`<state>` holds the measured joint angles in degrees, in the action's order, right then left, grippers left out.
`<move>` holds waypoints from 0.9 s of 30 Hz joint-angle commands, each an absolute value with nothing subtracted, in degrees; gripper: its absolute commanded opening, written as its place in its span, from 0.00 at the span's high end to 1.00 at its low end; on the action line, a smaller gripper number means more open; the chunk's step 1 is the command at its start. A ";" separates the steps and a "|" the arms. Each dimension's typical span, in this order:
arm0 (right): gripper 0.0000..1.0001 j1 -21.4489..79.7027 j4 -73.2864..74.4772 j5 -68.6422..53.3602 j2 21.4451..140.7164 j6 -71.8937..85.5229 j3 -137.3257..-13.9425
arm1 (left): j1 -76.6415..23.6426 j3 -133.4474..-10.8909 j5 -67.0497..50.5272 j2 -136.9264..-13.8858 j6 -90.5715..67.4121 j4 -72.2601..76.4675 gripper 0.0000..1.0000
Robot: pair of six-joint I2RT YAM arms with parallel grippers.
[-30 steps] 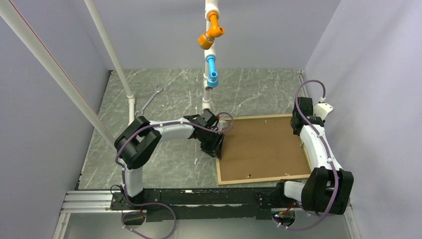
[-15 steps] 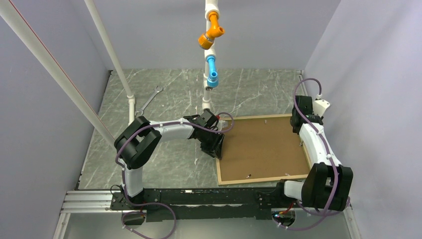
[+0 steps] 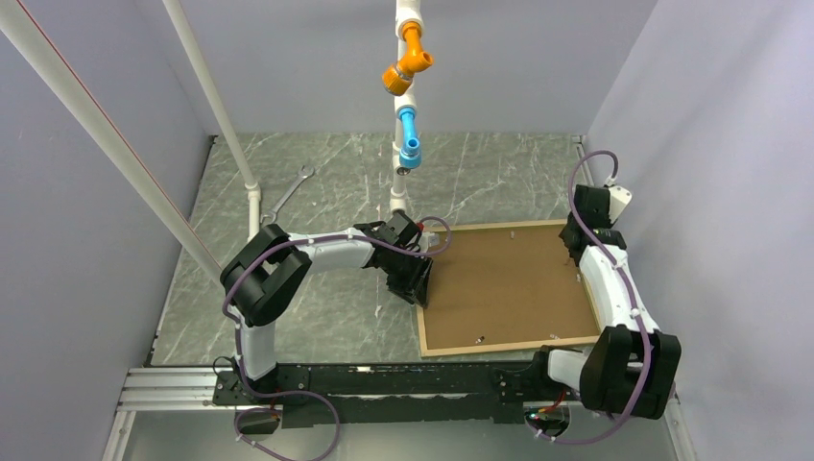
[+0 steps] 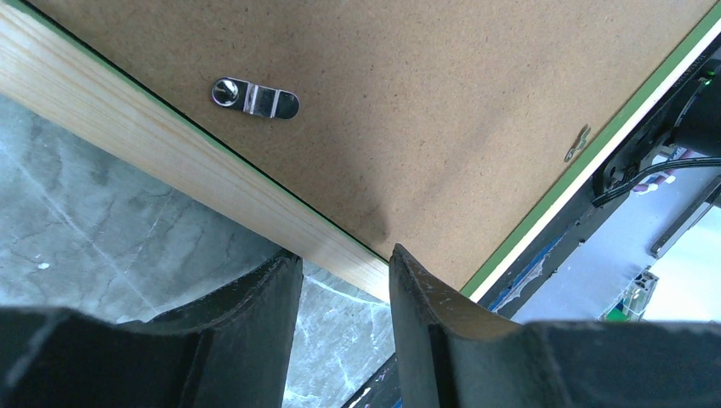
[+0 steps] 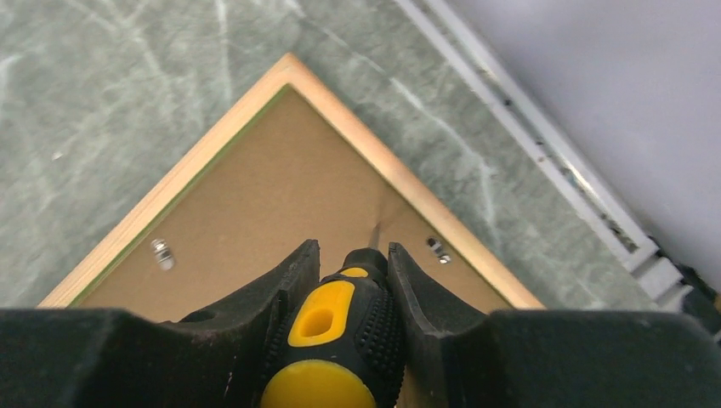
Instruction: Take the photo out of the frame
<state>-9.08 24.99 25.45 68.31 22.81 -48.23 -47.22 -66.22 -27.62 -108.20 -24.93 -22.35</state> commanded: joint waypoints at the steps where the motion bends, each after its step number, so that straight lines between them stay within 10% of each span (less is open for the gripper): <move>1: 1.00 -9.08 23.11 16.86 65.92 23.10 -48.78 | -47.86 -65.32 -27.94 -108.41 -24.60 -22.73 0.53; 15: 1.00 -7.57 44.08 5.77 67.15 28.29 -58.79 | -47.81 -65.11 -27.32 -107.13 -25.06 -21.92 0.52; 27: 1.00 19.37 65.59 18.54 70.14 41.95 -64.17 | -47.66 -65.20 -28.00 -103.29 -25.07 -22.00 0.43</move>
<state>17.32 54.87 11.99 70.52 36.14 -60.34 -47.42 -64.95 -27.22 -106.78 -26.20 -20.91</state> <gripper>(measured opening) 0.355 0.543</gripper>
